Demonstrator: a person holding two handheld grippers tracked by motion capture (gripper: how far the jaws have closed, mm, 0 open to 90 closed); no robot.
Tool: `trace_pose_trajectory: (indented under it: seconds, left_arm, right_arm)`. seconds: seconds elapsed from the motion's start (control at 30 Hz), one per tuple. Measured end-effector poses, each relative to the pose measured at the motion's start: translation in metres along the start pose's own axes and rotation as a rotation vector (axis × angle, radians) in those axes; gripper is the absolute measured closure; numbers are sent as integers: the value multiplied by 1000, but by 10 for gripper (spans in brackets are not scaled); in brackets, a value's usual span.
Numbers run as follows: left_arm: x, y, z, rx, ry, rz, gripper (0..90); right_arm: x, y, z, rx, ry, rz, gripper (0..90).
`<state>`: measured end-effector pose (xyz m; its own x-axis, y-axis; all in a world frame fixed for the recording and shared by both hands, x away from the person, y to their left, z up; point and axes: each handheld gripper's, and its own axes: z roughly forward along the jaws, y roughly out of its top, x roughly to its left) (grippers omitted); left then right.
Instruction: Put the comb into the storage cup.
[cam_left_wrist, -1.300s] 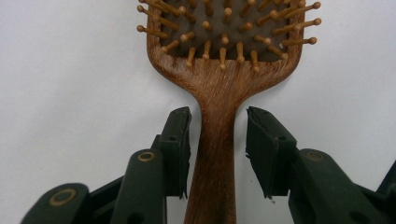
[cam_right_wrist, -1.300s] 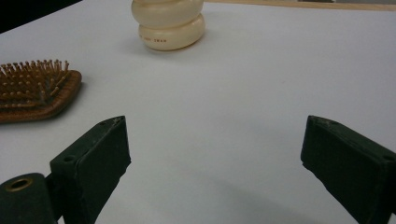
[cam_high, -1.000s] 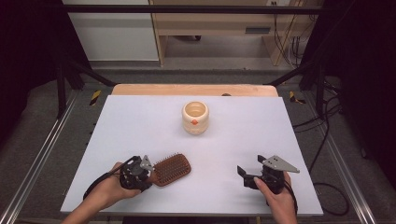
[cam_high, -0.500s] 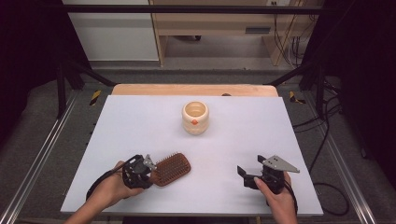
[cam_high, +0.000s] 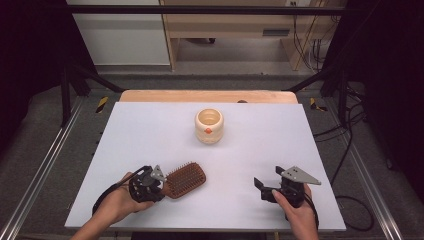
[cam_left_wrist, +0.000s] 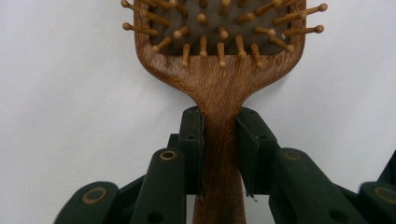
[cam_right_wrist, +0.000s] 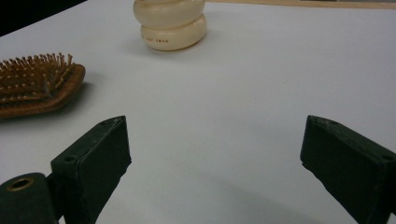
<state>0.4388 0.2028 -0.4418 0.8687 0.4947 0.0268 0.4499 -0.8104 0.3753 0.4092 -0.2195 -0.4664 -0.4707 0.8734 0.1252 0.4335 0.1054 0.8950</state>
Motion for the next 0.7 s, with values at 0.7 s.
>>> trace_pose_trajectory:
  seconds: [0.7]
  left_arm:
    - [-17,5,-10,-358,219,7,725]
  right_arm:
    - [25,20,-4,-105,72,64,73]
